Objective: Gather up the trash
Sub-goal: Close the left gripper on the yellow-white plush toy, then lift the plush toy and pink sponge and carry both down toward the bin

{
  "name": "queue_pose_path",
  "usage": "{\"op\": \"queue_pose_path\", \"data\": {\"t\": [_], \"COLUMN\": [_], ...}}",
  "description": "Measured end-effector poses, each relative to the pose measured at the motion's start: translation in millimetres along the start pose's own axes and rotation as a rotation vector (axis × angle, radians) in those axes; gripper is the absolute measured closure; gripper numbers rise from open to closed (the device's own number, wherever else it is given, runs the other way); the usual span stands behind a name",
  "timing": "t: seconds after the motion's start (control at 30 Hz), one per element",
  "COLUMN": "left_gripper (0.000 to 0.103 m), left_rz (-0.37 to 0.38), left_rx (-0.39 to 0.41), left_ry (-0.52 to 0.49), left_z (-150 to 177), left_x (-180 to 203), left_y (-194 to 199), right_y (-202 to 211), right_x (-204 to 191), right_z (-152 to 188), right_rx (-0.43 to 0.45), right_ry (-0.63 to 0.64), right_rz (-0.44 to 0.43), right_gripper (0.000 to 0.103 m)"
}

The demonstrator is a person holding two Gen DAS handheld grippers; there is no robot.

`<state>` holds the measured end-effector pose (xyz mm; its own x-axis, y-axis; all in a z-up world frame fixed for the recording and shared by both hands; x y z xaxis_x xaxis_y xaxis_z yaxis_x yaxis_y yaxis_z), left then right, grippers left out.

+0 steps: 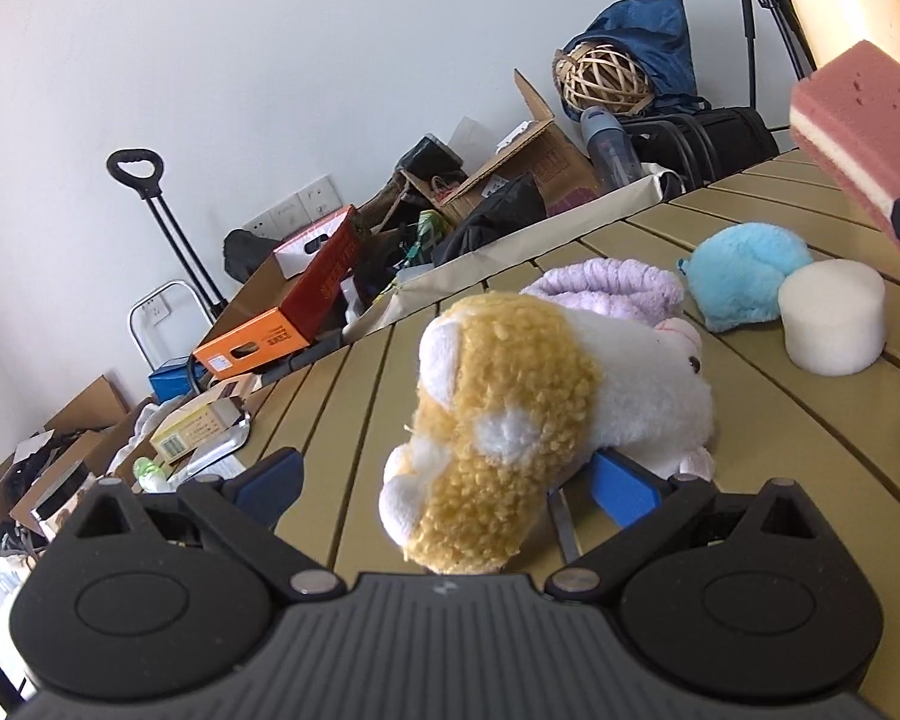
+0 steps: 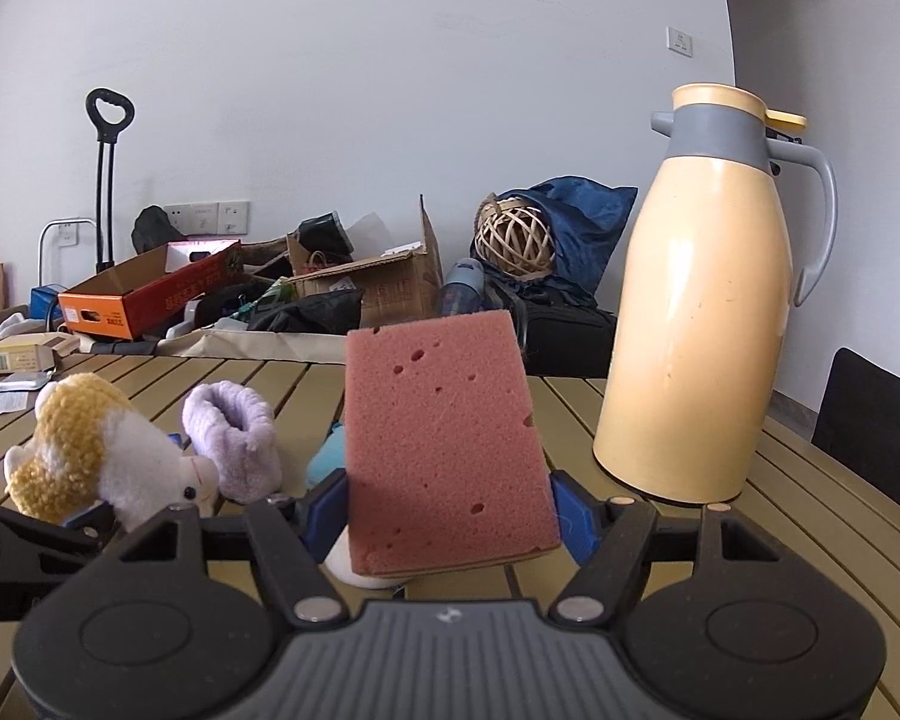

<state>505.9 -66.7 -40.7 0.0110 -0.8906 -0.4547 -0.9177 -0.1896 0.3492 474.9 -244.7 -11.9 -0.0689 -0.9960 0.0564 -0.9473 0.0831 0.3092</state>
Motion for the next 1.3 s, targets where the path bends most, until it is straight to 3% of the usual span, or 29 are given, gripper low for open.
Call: {"op": "queue_pose_path", "data": {"t": [0.4,0.53,0.67,0.77,1.3], "left_gripper": [0.003,0.016,0.037,0.045,0.048], "left_rz": [0.047,0.072,0.082,0.08,-0.003], "left_rx": [0.038,0.035,0.029,0.037,0.109], "left_ry": [-0.071,-0.097,-0.103,-0.105,-0.027], "left_z": [-2.0,-2.2,-0.2,0.1,-7.9], "left_x": [17.4,24.4,26.6,27.0,7.8], "left_y": [-4.6,-5.5,-5.7,-3.9,11.0], "right_y": [-0.2,0.1,-2.1,-1.1,5.5], "right_x": [12.1,13.8,13.7,12.1,6.0], "right_z": [3.0,4.8,4.2,5.1,5.1], "right_rx": [-0.011,-0.013,-0.019,-0.018,0.002], "right_ry": [-0.007,-0.007,-0.01,-0.009,-0.016], "right_rz": [0.014,0.019,0.018,0.014,-0.017], "right_gripper": [0.034,0.033,0.033,0.033,0.033]}}
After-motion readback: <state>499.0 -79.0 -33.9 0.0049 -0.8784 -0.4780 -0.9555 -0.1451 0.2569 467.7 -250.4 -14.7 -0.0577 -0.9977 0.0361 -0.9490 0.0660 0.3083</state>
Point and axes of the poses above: each gripper's, at about its wrist camera, not at the fingertips, and y roughly against the way its jaws point, x to its right, z to its underside, the point moved 6 cm from there along -y, roughly the way its jaws point, and after that the axes turned 1 degree about x, right-handed, at the moved point
